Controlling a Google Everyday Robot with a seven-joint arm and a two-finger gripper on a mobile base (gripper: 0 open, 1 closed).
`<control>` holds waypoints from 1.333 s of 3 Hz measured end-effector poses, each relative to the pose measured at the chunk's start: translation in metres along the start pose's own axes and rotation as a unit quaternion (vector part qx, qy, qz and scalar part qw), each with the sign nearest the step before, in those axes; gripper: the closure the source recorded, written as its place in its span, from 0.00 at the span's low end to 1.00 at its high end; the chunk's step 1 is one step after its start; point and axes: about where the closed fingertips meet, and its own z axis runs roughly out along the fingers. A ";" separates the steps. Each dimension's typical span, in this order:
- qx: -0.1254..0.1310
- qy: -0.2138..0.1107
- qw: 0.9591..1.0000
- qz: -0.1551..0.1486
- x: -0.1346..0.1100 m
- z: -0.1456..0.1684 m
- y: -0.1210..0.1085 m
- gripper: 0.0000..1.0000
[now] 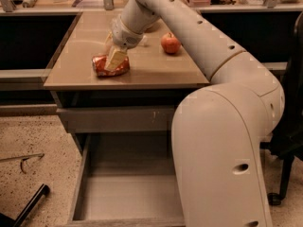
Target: Place coke can into middle drawer
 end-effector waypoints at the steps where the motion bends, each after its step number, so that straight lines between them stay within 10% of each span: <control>1: 0.013 0.002 1.000 -0.002 -0.012 -0.015 0.013 1.00; 3: 0.126 -0.051 0.991 0.006 -0.067 -0.088 0.076 1.00; 4: 0.109 -0.043 0.993 0.021 -0.049 -0.061 0.104 1.00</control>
Offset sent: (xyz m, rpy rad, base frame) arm -0.1596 -0.0155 0.0305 0.0970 -0.0861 -0.1143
